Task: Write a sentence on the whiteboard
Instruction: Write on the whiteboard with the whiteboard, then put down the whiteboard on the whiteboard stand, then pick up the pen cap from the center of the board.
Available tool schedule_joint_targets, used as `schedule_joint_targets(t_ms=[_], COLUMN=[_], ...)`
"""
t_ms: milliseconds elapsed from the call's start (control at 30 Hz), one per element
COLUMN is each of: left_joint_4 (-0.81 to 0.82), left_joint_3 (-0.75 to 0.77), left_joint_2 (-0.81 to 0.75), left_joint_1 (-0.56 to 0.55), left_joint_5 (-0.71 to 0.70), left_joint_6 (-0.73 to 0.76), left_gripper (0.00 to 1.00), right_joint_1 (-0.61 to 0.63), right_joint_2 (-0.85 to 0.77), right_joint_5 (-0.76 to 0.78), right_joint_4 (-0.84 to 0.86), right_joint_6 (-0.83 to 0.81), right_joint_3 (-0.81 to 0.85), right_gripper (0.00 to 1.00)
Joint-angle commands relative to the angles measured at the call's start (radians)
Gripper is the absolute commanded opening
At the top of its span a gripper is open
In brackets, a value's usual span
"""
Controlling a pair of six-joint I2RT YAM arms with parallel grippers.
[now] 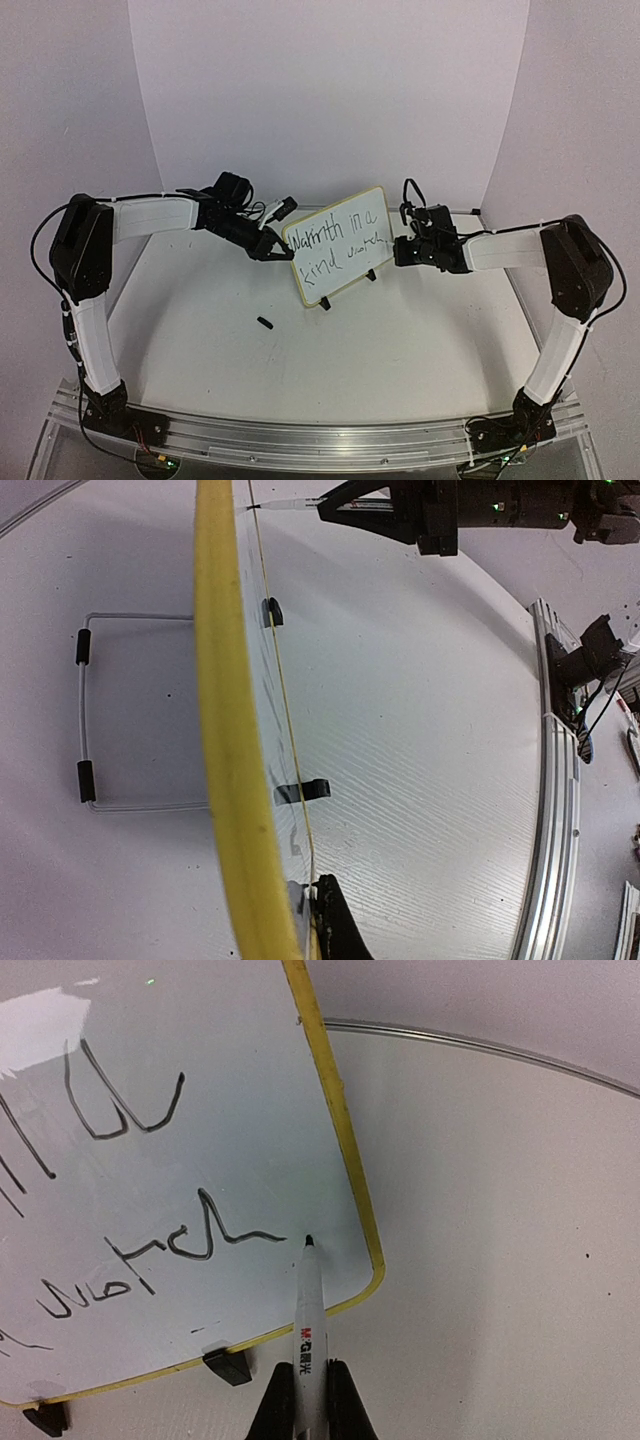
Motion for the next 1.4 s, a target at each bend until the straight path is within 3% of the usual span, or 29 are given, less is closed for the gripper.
schedule_joint_targets(t_ms=[0,500,667,933,1133,1367], left_joint_4=[-0.131,-0.128,-0.127,-0.118,-0.101,-0.071], left_joint_3=[-0.021,-0.019,-0.017,-0.027,-0.058,-0.118], left_joint_2=[0.064,0.061,0.061,0.033,-0.01,-0.075], left_joint_1=[-0.044,-0.044,-0.044,-0.043,-0.043,-0.037], left_joint_5=[-0.024,-0.023,-0.027,-0.031,-0.036,-0.062], left_joint_6=[0.013,0.005,-0.008,-0.011,-0.01,-0.042], left_gripper=[0.0,0.0,0.12,0.42,0.53,0.58], right_joint_1=[0.0,0.0,0.0,0.0,0.0,0.0], right_joint_2=[0.031,-0.024,-0.153,-0.327,-0.394,-0.436], right_joint_5=[0.006,0.005,0.052,0.069,0.06,0.046], right_joint_4=[0.02,0.015,-0.029,-0.05,-0.054,-0.057], right_joint_6=[-0.009,-0.002,0.015,0.017,0.018,0.008], right_joint_3=[0.046,0.012,-0.06,-0.156,-0.174,-0.179], right_gripper=[0.0,0.0,0.0,0.0,0.0,0.0])
